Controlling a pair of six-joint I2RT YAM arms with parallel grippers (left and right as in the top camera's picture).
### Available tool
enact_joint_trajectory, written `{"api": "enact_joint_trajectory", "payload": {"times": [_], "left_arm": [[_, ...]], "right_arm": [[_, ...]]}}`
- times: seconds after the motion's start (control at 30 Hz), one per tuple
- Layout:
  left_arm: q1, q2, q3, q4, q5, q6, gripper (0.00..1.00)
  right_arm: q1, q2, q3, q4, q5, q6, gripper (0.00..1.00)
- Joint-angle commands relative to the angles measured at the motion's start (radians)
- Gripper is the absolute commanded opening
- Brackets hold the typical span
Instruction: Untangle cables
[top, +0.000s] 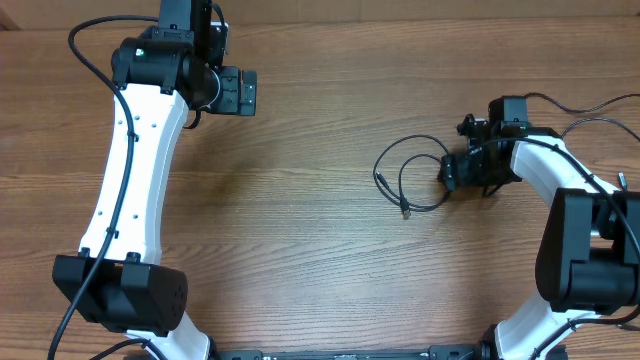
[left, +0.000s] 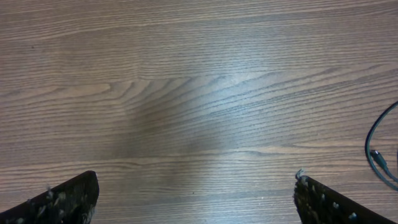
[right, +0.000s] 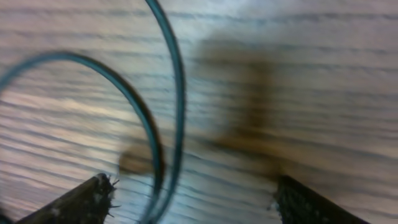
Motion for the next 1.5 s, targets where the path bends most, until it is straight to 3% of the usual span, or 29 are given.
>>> {"api": "enact_joint_trajectory", "payload": {"times": [0.0, 0.33, 0.57, 0.77, 0.87, 1.1, 1.47], "left_arm": [[0.004, 0.008, 0.013, 0.001, 0.011, 0.015, 1.00], [0.004, 0.008, 0.013, 0.001, 0.011, 0.015, 1.00], [0.004, 0.008, 0.013, 0.001, 0.011, 0.015, 1.00], [0.005, 0.008, 0.013, 0.001, 0.011, 0.015, 1.00], [0.004, 0.008, 0.013, 0.001, 0.011, 0.015, 1.00], [0.005, 0.008, 0.013, 0.001, 0.011, 0.015, 1.00], [0.004, 0.008, 0.013, 0.001, 0.011, 0.015, 1.00]], "right_arm": [[-0.001, 0.023, -0.042, -0.023, 0.074, 0.011, 0.79], [0.135, 0.023, -0.047, -0.005, 0.182, 0.011, 0.77], [0.195, 0.023, -0.047, 0.011, 0.181, 0.015, 0.66], [0.196, 0.031, -0.047, 0.013, 0.181, 0.015, 0.42], [0.196, 0.045, -0.047, 0.022, 0.173, 0.015, 0.24], [0.194, 0.061, -0.047, 0.045, 0.167, 0.016, 0.05], [0.087, 0.061, -0.047, 0.132, 0.175, 0.038, 0.04]]}}
